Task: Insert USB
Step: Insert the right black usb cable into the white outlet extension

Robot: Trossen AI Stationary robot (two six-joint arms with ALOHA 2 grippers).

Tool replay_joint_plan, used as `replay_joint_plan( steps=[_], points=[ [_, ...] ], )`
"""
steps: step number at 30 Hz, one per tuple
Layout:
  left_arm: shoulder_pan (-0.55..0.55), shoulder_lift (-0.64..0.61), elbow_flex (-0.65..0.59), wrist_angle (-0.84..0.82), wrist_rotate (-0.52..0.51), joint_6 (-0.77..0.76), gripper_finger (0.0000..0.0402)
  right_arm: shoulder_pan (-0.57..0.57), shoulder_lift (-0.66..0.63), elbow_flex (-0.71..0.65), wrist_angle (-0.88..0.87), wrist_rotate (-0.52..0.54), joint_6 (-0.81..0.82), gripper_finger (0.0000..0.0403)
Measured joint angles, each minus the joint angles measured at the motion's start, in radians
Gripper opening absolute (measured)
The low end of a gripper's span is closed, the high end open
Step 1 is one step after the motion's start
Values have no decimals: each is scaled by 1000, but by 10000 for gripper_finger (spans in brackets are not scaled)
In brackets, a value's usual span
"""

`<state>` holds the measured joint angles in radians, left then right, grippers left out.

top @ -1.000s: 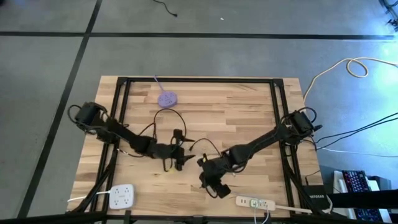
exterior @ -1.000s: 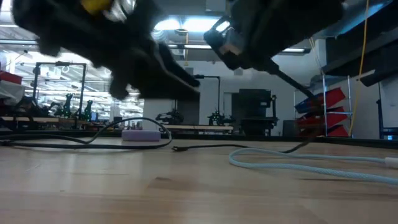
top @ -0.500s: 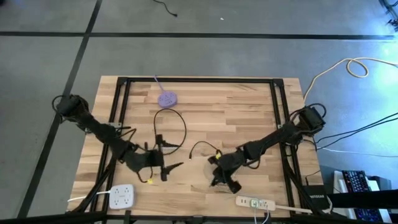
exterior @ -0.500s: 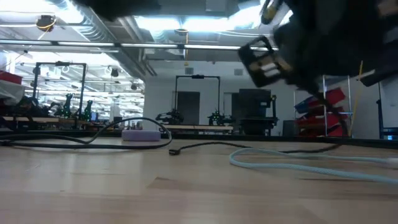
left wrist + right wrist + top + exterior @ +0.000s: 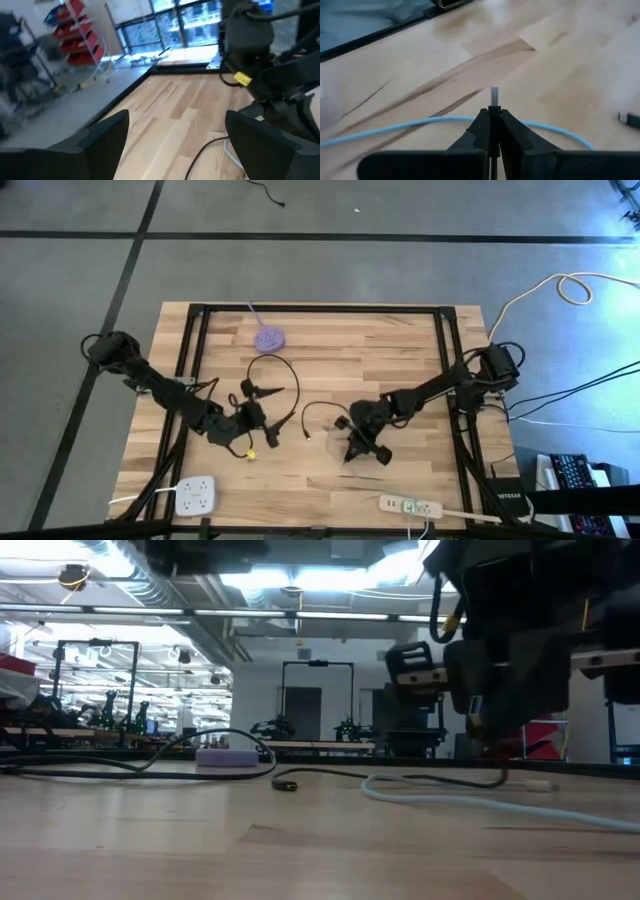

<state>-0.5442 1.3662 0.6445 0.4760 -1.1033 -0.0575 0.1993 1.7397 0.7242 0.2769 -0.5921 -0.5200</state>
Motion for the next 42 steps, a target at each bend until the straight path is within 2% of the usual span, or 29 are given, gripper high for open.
replay_joint_plan(
  steps=[3,5,8,11,15,17,22,27,34,36,39,42],
  points=[
    [31,10,0,-106,7,-202,315,-55,0,0,0,-103,-103,2],
    [42,13,0,-129,9,-283,315,-90,0,1,-13,-167,-155,2],
    [44,13,2,-101,-54,-321,315,-160,0,0,-76,-263,-266,3],
    [44,13,26,-53,-95,-256,315,-246,-11,0,-131,-395,-365,2],
    [37,12,51,-38,-90,-193,315,-293,-26,2,-189,-362,-378,2],
    [35,12,52,-38,-91,-172,315,-309,-25,0,-261,-355,-442,1],
    [44,12,52,-63,-80,-172,315,-388,-25,0,-298,-474,-540,1],
    [42,12,52,-161,-71,-237,315,-490,-24,0,-275,-470,-530,0],
    [51,12,52,-215,-90,-330,315,-585,-24,0,-207,-612,-527,0],
    [64,12,52,-248,-53,-378,315,-601,-24,1,-204,-631,-526,0],
    [71,0,52,-319,71,-459,315,-602,-23,1,-204,-631,-518,0],
    [68,-64,52,-383,179,-544,315,-599,-12,1,-205,-650,-514,0]
  ],
)
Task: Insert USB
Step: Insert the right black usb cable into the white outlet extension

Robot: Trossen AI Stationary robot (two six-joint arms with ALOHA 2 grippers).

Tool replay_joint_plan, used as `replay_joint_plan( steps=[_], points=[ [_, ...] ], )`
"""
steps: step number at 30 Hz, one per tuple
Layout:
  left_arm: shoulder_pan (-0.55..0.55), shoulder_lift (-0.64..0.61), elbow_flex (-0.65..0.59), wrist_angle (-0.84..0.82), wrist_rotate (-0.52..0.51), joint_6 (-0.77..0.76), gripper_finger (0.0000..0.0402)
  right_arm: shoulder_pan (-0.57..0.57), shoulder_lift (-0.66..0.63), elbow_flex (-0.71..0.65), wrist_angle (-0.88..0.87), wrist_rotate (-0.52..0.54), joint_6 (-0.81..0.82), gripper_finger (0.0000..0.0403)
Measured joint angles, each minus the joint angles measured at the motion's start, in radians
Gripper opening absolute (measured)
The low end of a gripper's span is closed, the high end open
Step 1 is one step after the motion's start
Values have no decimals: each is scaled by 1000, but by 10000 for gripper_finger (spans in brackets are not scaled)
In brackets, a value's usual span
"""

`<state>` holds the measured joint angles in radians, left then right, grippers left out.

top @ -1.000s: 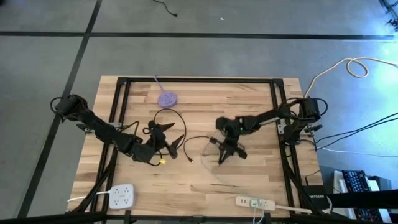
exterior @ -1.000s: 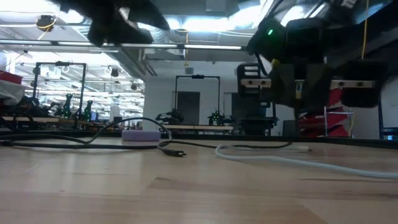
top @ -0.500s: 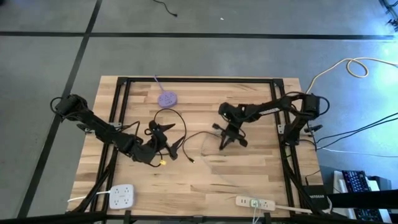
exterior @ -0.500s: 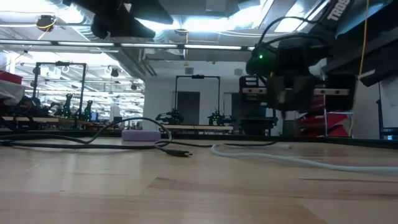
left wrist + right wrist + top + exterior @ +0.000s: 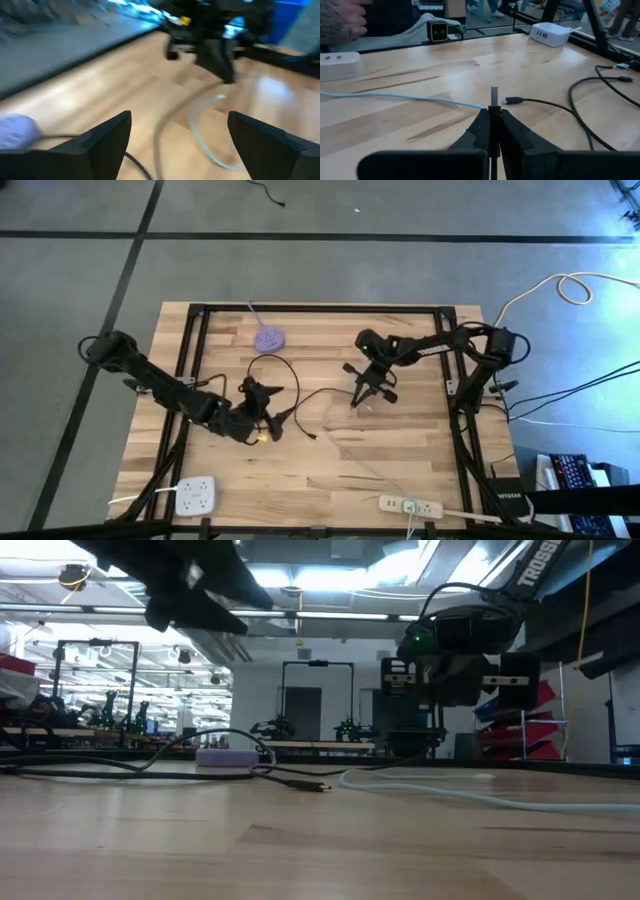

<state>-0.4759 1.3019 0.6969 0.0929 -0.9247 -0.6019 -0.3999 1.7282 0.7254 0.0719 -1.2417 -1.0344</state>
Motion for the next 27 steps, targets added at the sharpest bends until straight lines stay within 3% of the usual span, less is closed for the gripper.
replay_joint_plan(
  steps=[8,13,17,19,22,27],
  points=[
    [-15,-191,1,-343,463,-309,315,0,23,0,-9,-27,0,0],
    [-22,-176,1,-409,779,-494,315,0,23,0,-19,-37,-6,0],
    [-57,-121,1,-485,1110,-826,315,0,23,0,-21,-36,-6,0],
    [-103,-88,2,-476,1225,-946,315,0,23,0,-22,-42,-6,0],
    [-179,-44,45,-521,1246,-995,315,0,23,0,-22,-44,-6,0],
    [-271,10,182,-780,1140,-1013,315,0,23,0,-20,-45,-6,0]
  ],
)
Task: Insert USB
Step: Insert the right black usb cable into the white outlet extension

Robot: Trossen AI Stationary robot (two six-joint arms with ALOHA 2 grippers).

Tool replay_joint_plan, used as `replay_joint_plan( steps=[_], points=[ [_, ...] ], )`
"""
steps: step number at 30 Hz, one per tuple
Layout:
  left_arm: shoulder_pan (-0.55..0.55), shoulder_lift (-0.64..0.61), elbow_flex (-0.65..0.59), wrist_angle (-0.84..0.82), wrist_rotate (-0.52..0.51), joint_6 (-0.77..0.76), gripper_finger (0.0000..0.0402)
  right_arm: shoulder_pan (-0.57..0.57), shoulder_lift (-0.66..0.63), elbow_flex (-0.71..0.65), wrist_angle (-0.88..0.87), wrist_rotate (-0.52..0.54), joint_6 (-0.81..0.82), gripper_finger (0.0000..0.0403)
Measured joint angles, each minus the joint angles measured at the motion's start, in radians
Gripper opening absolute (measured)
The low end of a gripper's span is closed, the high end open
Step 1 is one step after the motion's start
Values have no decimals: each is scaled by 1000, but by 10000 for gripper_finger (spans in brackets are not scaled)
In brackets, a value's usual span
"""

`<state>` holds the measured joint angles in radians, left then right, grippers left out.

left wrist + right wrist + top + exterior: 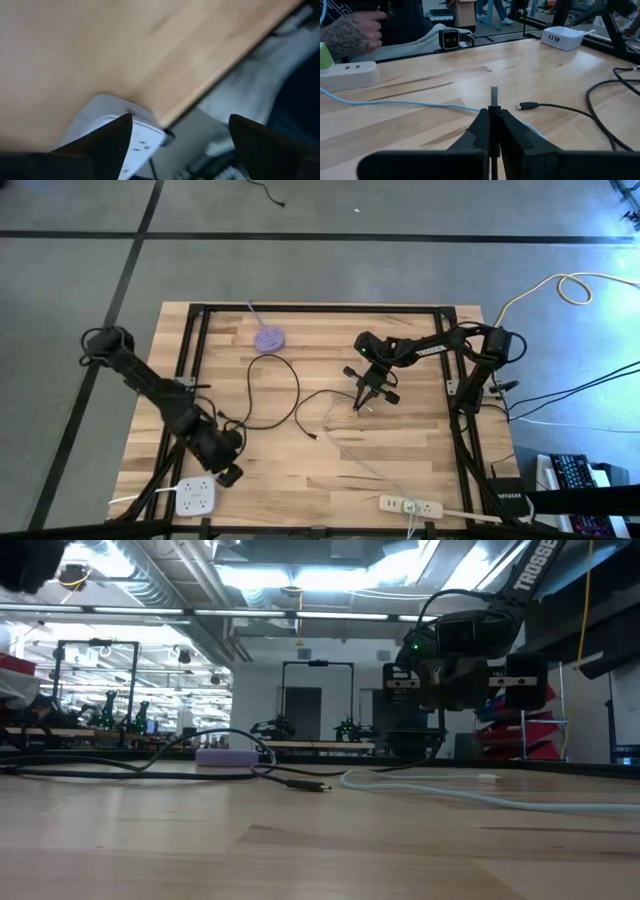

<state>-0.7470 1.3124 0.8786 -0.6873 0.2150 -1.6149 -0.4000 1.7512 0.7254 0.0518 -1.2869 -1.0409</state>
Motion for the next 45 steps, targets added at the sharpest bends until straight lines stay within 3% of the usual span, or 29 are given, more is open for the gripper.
replay_joint_plan(
  steps=[3,7,13,22,31,36,45],
  points=[
    [-73,69,57,-87,-14,-38,315,0,0,0,1,0,0,0],
    [-124,188,91,-80,5,-55,315,0,3,0,4,-1,-5,0],
    [-146,333,165,-148,66,87,315,0,5,0,-1,-7,-6,1],
    [-229,334,210,-258,67,41,315,0,5,0,-9,-7,-5,1],
    [-233,352,210,-280,-90,-21,315,0,5,0,-20,-5,-5,1],
    [-232,403,215,-269,-77,49,314,1,5,0,-24,-4,-5,1],
    [-232,410,228,-209,-47,14,314,1,5,0,-33,-3,-5,1]
  ],
)
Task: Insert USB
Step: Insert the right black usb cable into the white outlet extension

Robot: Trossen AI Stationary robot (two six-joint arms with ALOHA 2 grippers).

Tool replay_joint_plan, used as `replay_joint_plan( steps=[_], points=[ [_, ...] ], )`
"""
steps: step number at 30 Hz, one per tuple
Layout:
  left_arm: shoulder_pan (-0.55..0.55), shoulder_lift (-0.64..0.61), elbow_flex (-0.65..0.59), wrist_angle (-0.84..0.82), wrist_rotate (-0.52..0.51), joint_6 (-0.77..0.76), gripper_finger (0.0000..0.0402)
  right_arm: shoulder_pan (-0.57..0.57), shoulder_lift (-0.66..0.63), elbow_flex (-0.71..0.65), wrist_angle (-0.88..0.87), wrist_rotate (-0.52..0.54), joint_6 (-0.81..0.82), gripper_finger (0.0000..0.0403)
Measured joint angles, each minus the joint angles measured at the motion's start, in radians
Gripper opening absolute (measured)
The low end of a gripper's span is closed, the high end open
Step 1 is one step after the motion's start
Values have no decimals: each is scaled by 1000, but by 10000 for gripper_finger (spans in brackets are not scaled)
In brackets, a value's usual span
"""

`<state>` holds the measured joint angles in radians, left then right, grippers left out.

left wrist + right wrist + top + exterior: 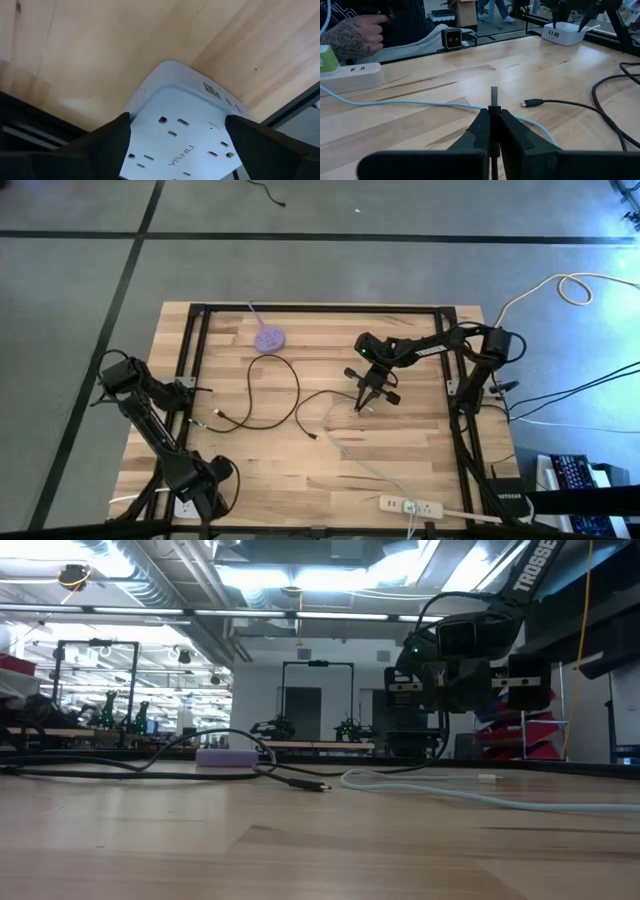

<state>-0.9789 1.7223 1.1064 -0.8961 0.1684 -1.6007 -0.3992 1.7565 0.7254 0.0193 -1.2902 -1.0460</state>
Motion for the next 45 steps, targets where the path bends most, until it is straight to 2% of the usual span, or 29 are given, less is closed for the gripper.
replay_joint_plan(
  steps=[12,18,32,45],
  points=[
    [-11,5,10,50,35,0,314,0,0,0,-10,14,-1,1],
    [-18,9,12,49,59,93,315,0,0,0,-23,25,-6,1],
    [-63,8,14,-88,117,94,315,0,0,0,-25,44,-7,1],
    [-63,8,13,-91,81,145,315,0,0,0,-27,79,-8,1]
  ],
)
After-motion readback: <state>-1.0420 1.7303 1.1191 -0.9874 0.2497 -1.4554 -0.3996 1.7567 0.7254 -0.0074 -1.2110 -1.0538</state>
